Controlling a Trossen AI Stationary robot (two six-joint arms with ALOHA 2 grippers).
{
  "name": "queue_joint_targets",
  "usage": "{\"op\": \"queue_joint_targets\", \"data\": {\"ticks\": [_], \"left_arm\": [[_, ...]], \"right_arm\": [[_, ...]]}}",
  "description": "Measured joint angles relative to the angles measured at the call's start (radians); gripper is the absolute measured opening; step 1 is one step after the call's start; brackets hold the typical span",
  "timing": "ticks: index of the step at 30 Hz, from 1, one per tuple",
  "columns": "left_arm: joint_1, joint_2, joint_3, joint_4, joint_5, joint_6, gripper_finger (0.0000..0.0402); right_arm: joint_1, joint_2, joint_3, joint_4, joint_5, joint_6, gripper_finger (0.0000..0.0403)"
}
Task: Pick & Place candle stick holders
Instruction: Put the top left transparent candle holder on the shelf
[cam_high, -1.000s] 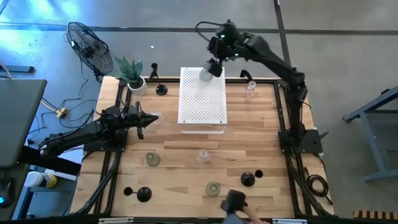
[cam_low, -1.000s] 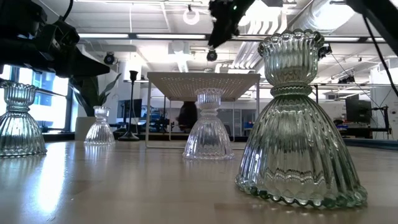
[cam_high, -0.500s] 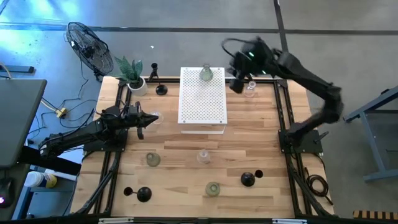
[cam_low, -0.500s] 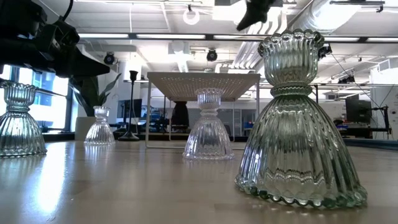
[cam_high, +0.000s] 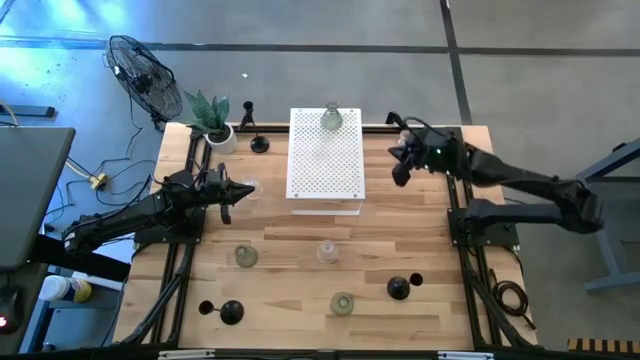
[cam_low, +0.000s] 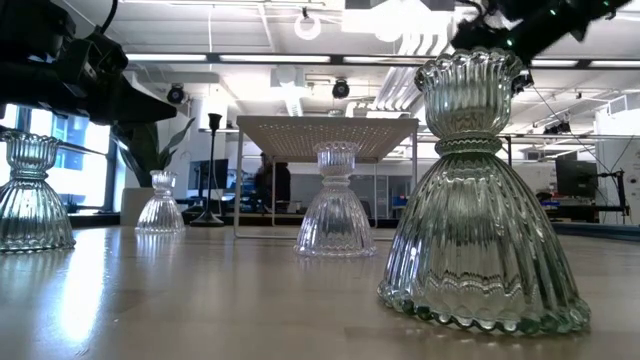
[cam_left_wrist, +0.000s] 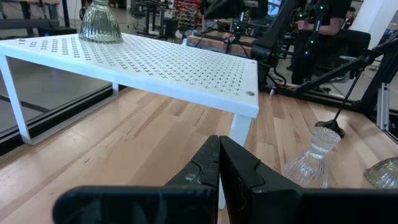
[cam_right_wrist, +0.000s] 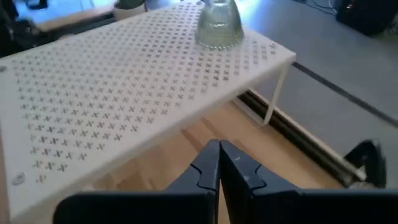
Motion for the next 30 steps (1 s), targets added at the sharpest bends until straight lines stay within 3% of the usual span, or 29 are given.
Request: {"op": "queue_joint_targets", "data": {"ticks": [6, 11, 20, 24, 30], "left_arm": [[0.000, 0.000, 0.000, 0.020, -0.014, 0.002, 0.0001], [0.000, 0.000, 0.000, 0.078, -0.008, -0.045, 0.0001], [0.000, 0.012, 0.007, 0.054, -0.017, -0.120, 0.0001], [0.000, 0.093, 0.095, -0.072, 0.029, -0.114, 0.0001], [0.000, 0.289, 0.351, -0.314, -0.015, -0.043, 0.0001]], "right_arm": [[0.027, -0.059, -0.178, 0.129, -0.006, 0.103, 0.0001], [0.050, -0.082, -0.285, 0.230, 0.050, 0.128, 0.0001], [0.025, -0.087, -0.302, 0.221, 0.048, 0.182, 0.0002], [0.025, -0.087, -0.302, 0.221, 0.062, 0.152, 0.0001], [0.025, -0.087, -0.302, 0.221, 0.092, 0.135, 0.0001]]}}
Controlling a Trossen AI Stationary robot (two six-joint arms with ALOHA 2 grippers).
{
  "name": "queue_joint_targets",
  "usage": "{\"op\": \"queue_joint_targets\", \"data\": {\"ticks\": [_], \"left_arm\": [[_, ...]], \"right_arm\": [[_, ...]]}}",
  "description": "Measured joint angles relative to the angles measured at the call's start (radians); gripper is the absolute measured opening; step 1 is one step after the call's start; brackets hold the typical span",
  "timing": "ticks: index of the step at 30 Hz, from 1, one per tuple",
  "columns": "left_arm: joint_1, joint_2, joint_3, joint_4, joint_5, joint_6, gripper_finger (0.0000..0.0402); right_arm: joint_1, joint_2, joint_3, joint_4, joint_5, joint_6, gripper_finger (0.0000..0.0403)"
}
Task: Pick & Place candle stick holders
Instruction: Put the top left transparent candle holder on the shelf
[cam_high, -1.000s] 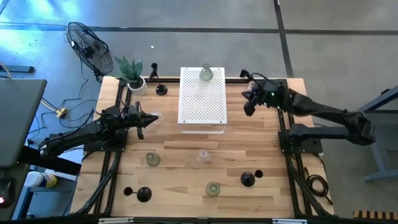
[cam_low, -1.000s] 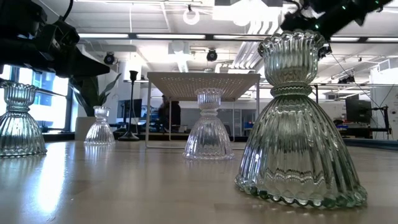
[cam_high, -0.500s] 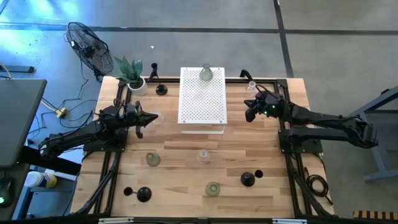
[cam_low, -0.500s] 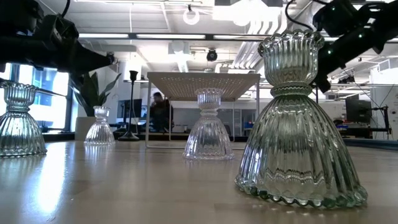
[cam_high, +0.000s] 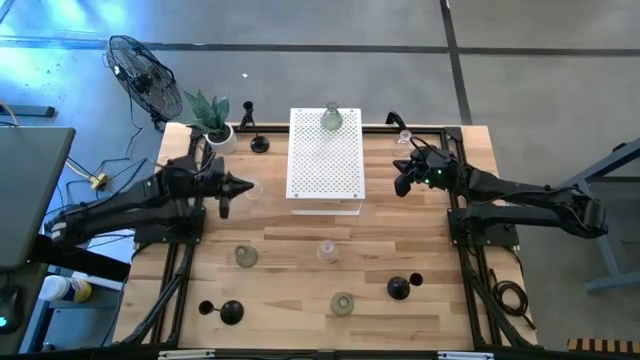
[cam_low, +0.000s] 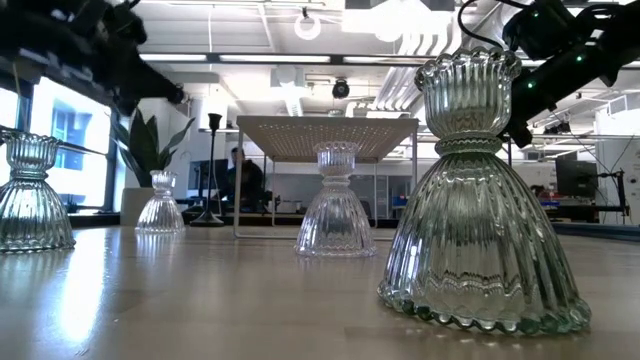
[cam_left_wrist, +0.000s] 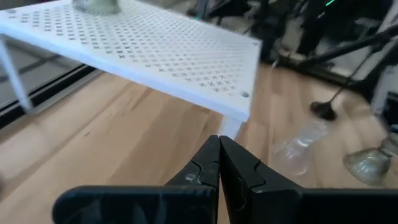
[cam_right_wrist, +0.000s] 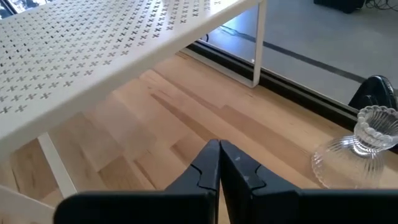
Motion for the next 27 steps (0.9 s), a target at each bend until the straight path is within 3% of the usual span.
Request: {"op": "queue_joint_targets", "data": {"ticks": [4, 9, 13, 19, 23, 27], "left_arm": [[0.000, 0.133, 0.162, -0.205, -0.114, -0.008, 0.0014], [0.000, 0.302, 0.262, -0.370, -0.165, -0.055, 0.0092], [0.000, 0.417, 0.271, -0.381, -0.175, -0.093, 0.0180], [0.001, 0.548, 0.271, -0.360, -0.288, -0.111, 0.0298], [0.001, 0.578, 0.271, -0.362, -0.290, -0.110, 0.0342], [0.001, 0.579, 0.271, -0.366, -0.316, -0.108, 0.0355]], "right_arm": [[0.000, 0.000, 0.000, 0.000, -0.003, -0.013, 0.0002], [0.000, 0.000, 0.000, 0.001, -0.007, -0.039, 0.0001], [0.000, 0.000, 0.000, 0.001, -0.007, -0.055, 0.0002], [0.000, 0.000, 0.000, 0.001, -0.007, -0.061, 0.0002], [0.000, 0.000, 0.000, 0.001, -0.011, -0.068, 0.0001], [0.000, 0.000, 0.000, 0.001, -0.012, -0.080, 0.0002]]}}
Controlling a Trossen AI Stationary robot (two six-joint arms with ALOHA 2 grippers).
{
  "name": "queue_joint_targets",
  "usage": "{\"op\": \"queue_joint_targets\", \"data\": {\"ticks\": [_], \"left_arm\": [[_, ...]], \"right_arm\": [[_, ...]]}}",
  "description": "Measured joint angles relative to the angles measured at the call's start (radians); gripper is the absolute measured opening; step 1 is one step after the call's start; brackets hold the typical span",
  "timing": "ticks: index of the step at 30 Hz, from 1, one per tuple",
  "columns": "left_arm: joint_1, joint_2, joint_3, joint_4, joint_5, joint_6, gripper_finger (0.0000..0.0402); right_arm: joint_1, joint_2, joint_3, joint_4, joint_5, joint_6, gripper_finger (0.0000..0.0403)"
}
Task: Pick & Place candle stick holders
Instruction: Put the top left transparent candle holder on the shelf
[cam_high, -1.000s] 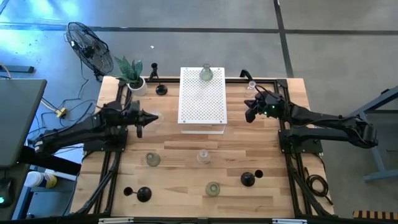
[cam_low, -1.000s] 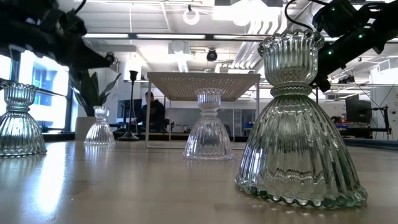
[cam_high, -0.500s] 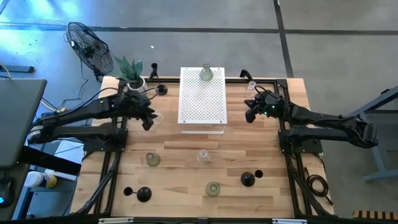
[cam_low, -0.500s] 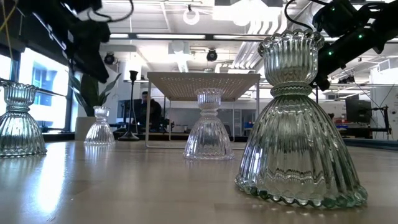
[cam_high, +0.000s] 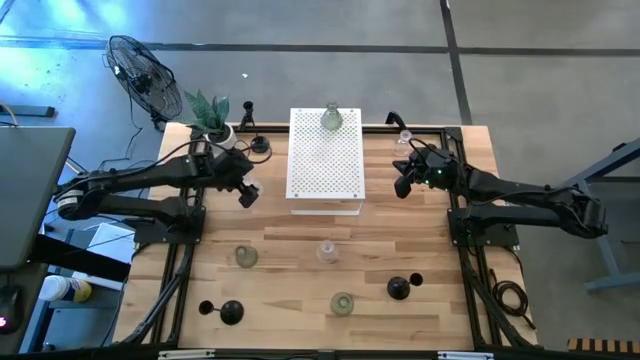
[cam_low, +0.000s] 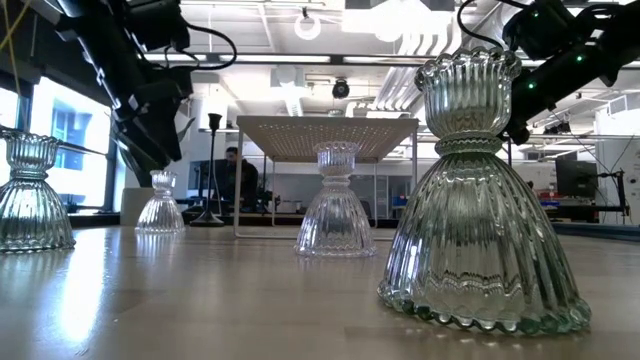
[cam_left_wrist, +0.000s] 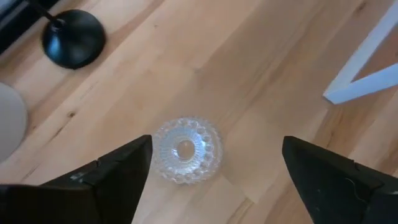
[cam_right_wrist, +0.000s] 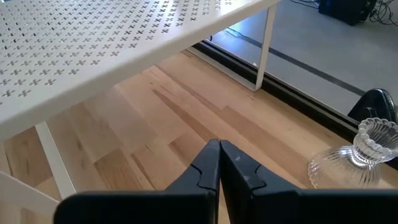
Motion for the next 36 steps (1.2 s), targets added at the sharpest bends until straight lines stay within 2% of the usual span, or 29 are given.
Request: {"op": "queue_joint_targets", "data": {"ticks": [4, 17, 23, 30, 36], "left_arm": [[0.000, 0.000, 0.000, -0.006, -0.039, 0.009, 0.0355], [0.000, 0.000, -0.001, -0.015, -0.064, 0.031, 0.0356], [0.039, 0.001, -0.063, 0.041, -0.061, 0.042, 0.0355], [0.074, 0.000, -0.065, 0.076, -0.002, 0.074, 0.0328], [0.066, 0.024, -0.066, 0.063, -0.006, 0.084, 0.0314]], "right_arm": [[0.000, 0.000, 0.000, 0.000, 0.000, 0.000, 0.0001], [0.000, 0.000, 0.000, 0.014, 0.000, 0.000, 0.0001], [0.000, 0.000, 0.000, 0.014, 0.000, 0.000, 0.0001], [0.000, 0.000, 0.000, 0.025, 0.000, 0.000, 0.0002], [0.000, 0.000, 0.000, 0.039, 0.000, -0.006, 0.0002]]}}
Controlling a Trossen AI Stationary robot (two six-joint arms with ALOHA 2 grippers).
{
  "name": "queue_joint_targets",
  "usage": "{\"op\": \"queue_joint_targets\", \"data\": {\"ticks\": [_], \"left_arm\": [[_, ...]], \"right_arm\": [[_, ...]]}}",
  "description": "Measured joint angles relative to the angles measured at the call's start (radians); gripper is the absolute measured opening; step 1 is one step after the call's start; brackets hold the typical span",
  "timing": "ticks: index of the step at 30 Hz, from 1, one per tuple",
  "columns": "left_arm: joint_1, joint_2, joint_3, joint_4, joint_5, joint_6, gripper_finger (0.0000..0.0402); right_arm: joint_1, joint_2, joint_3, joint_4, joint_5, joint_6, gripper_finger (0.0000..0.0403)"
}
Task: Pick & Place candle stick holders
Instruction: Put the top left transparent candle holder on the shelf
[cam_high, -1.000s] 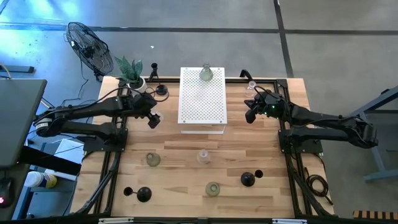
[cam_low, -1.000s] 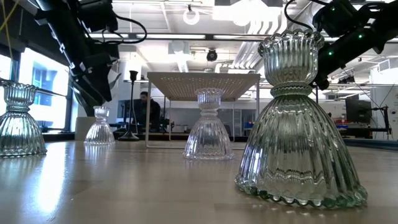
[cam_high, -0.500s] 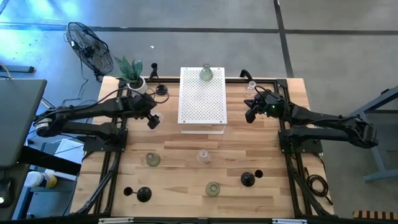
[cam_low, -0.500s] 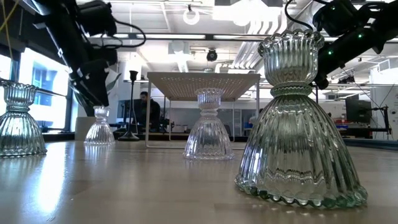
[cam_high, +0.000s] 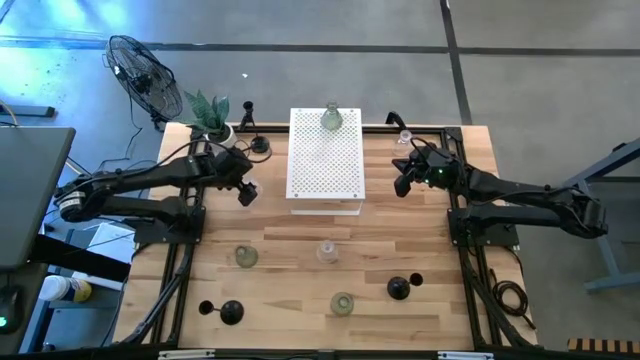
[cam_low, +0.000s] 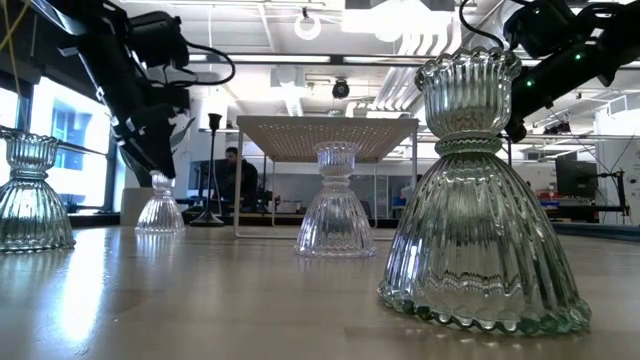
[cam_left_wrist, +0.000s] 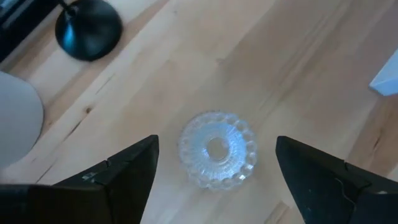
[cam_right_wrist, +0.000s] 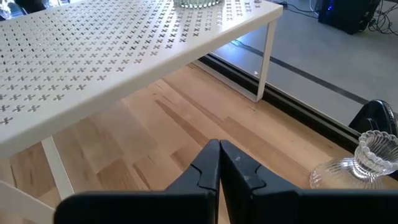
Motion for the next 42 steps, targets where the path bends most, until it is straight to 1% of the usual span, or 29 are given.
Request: {"op": "queue_joint_targets", "data": {"ticks": [4, 8, 13, 17, 19, 23, 26, 29, 35, 38, 42], "left_arm": [[-0.001, 0.041, 0.000, 0.003, -0.002, 0.009, 0.0297], [0.000, 0.073, 0.000, 0.031, 0.004, 0.023, 0.0272], [0.000, 0.087, 0.000, 0.037, 0.043, 0.030, 0.0223], [0.000, 0.082, 0.000, 0.035, 0.047, 0.031, 0.0177], [0.000, 0.080, 0.000, 0.036, 0.056, 0.043, 0.0162], [0.000, 0.080, 0.000, 0.039, 0.068, 0.046, 0.0161], [0.000, 0.080, 0.005, 0.036, 0.069, 0.046, 0.0172], [0.000, 0.080, 0.045, -0.001, 0.069, 0.051, 0.0179], [0.000, 0.069, 0.197, -0.118, 0.086, 0.098, 0.0161], [0.000, 0.059, 0.289, -0.173, 0.115, 0.120, 0.0163], [-0.001, 0.054, 0.417, -0.230, 0.122, 0.135, 0.0173]], "right_arm": [[0.000, 0.000, 0.000, 0.000, 0.001, 0.000, 0.0001], [0.000, 0.000, 0.000, 0.001, 0.005, -0.002, 0.0002], [0.000, 0.000, 0.000, 0.001, 0.004, -0.004, 0.0001], [0.000, 0.000, 0.000, 0.001, 0.004, -0.004, 0.0002], [0.000, 0.000, 0.000, 0.001, 0.004, -0.004, 0.0001], [0.000, 0.000, 0.000, 0.001, 0.004, -0.005, 0.0002], [0.000, 0.000, 0.000, 0.001, 0.004, -0.004, 0.0002], [0.000, 0.000, 0.000, 0.001, 0.004, -0.004, 0.0001], [0.000, 0.000, 0.000, 0.001, 0.004, -0.003, 0.0001], [0.000, 0.000, 0.000, 0.001, 0.004, -0.003, 0.0001], [0.000, 0.000, 0.000, 0.000, 0.004, 0.000, 0.0002]]}}
